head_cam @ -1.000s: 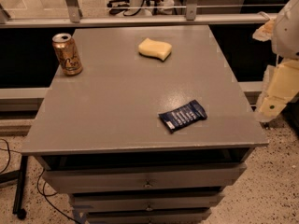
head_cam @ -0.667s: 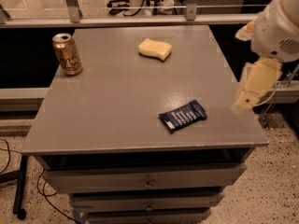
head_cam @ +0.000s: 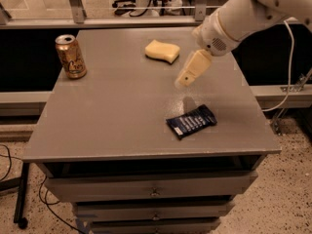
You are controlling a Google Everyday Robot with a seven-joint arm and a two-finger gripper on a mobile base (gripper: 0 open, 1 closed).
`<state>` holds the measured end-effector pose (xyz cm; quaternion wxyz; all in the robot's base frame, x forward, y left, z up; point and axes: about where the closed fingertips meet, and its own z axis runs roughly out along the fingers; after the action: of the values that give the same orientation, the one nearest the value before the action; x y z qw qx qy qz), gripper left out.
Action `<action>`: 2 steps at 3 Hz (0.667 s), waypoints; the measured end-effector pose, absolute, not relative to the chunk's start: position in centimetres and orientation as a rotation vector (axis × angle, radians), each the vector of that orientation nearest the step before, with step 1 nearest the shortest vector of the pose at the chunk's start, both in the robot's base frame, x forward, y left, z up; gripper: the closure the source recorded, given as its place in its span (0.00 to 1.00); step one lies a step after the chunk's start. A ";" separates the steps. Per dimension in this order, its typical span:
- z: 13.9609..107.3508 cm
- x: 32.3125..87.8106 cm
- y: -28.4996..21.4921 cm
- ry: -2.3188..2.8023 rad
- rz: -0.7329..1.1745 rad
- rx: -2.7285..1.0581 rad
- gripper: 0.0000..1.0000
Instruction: Move sponge near rxbar blueberry
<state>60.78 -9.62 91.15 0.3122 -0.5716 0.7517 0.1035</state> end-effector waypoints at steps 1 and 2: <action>89.0 67.7 -6.6 1.934 0.343 -1.415 0.00; 86.9 73.0 -5.6 1.933 0.381 -1.321 0.00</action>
Offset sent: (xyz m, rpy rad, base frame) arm 0.1901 0.0440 -0.0635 0.2604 -0.0398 -0.1489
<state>73.00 -5.62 86.95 0.3753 -0.5161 0.7554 0.1488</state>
